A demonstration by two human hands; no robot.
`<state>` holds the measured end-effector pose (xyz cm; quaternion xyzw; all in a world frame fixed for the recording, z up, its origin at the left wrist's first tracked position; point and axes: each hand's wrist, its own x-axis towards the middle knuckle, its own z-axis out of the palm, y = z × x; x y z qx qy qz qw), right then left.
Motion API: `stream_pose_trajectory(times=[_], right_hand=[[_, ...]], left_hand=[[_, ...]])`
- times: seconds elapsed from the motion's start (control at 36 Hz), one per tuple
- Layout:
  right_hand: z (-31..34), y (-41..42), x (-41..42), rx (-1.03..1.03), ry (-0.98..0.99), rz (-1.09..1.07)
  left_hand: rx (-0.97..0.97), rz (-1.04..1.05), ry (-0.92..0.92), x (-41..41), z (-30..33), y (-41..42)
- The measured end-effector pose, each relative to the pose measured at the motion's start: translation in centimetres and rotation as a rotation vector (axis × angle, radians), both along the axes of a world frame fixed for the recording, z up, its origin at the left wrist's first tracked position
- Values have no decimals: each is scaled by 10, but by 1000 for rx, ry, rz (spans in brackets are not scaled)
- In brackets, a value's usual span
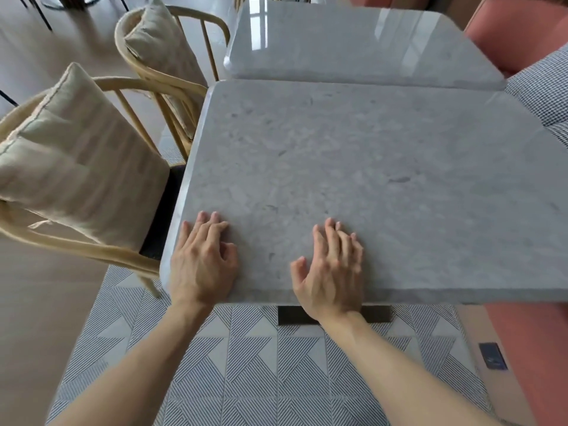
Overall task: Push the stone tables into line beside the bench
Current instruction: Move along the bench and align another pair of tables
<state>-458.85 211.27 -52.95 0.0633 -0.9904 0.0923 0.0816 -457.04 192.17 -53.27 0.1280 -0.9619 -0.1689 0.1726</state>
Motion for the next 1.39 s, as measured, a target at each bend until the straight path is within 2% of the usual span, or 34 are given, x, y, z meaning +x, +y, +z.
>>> stream_pose_trajectory(times=[0.28,0.5,0.61,0.67,0.75,0.83,1.03,1.39], right_hand=[[1,-17,-8,15,-21,-32],[4,-25,-12,-26,-52,-24],[10,12,-26,18,-53,202],[13,48,-33,95,-48,328],[9,102,-30,134,-25,277],[0,123,-20,119,26,195],[-19,125,-24,131,240,203],[-16,125,-27,173,207,212]], left_hand=[[29,-3,78,-12,-5,-18],[5,-22,37,-19,-2,-27],[-93,-9,-32,-15,2,-20],[-102,-16,-134,-16,3,-9],[-104,10,-240,-14,-2,9],[-97,29,-197,-10,-7,13],[-143,-10,-57,-11,-13,11],[-130,6,-34,-12,-6,15]])
